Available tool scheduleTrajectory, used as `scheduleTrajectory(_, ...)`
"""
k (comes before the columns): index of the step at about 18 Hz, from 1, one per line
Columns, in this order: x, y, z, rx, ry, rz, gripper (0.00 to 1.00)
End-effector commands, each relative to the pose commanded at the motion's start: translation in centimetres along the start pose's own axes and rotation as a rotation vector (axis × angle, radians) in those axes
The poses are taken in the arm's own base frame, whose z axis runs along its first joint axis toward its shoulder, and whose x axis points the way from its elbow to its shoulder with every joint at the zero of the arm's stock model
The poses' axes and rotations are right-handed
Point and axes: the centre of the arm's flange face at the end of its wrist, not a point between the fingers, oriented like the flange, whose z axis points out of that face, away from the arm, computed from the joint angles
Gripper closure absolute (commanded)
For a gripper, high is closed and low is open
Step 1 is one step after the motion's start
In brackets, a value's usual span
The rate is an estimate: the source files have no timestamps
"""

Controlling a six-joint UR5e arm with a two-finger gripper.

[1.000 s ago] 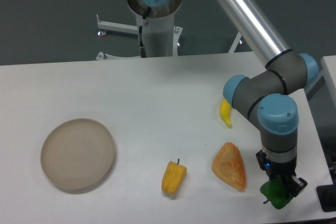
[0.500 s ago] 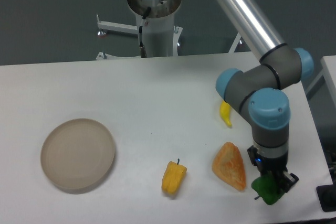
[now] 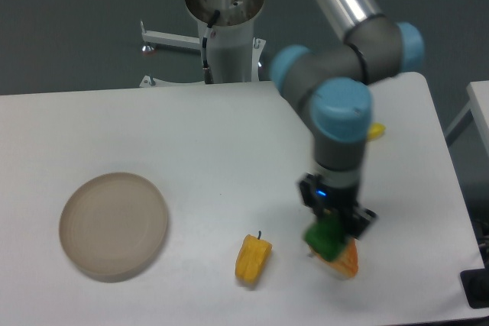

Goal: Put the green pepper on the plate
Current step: 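Carry the green pepper over the yellow pepper toward the beige plate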

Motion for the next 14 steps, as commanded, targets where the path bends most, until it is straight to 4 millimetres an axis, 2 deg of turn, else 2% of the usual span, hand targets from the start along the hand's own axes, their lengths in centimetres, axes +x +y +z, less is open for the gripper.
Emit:
scheduleTrajectory(3,6.3,-2.7,1.6,-0.013,0.051,-0.091,0.7)
scheduleTrajectory(5,9.9,-4.7,2.1,-0.005,0.063,-0.143,0.7)
scheduleTrajectory(6,12.4,-5.9,2.9,-0.007,0.081,-0.152,0.7)
scheduleTrajectory(9,17.7,-8.7,4.7,0.033,0.094,-0.198,0.7)
scheduleTrajectory(14,23.3,-11.3,7.9,0.025,0.153,-0.23,0.7)
